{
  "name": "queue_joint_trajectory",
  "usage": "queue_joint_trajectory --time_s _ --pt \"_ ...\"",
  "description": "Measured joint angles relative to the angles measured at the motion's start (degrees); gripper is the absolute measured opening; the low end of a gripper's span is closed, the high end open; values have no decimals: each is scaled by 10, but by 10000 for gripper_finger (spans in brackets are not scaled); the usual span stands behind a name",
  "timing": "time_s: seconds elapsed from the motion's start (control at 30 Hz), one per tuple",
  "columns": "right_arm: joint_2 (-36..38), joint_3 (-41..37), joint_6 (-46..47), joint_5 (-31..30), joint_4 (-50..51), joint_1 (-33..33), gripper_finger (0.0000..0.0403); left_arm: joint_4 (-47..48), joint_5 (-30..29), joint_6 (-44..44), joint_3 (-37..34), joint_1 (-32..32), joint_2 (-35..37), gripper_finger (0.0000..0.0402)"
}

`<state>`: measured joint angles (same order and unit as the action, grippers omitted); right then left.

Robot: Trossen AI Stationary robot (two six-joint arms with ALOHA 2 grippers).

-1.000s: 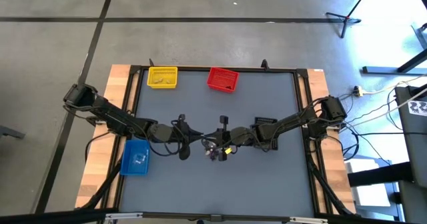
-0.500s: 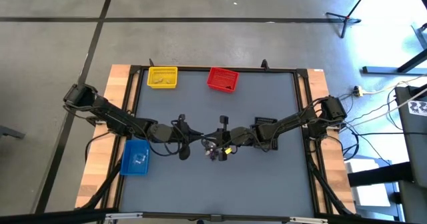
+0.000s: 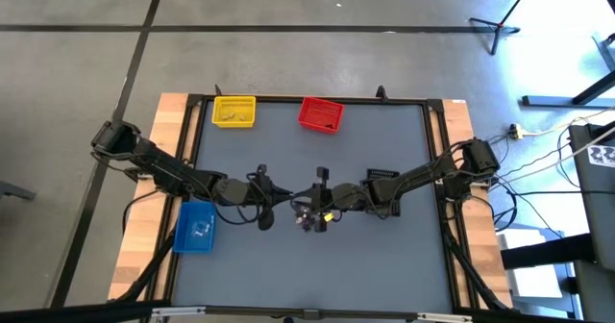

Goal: Sort Halloween decoration
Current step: Put the white bone toy into the blue bin

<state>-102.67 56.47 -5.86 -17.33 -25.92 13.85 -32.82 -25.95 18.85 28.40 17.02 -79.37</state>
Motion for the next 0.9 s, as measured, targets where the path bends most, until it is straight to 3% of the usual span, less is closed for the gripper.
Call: queue_joint_trajectory --time_s 0.17,0.33,0.47,0.73,0.9 --pt "0 0 0 0 6 0 142 0 0 0 0 0 0 7" --pt "0 0 -3 0 27 0 162 9 3 0 0 0 5 7" --pt "0 0 -4 0 66 0 161 43 65 19 0 0 41 7" --pt "0 0 -4 25 143 0 159 291 157 143 0 0 203 7" --pt "0 0 -4 60 166 0 159 472 278 284 0 0 295 7"
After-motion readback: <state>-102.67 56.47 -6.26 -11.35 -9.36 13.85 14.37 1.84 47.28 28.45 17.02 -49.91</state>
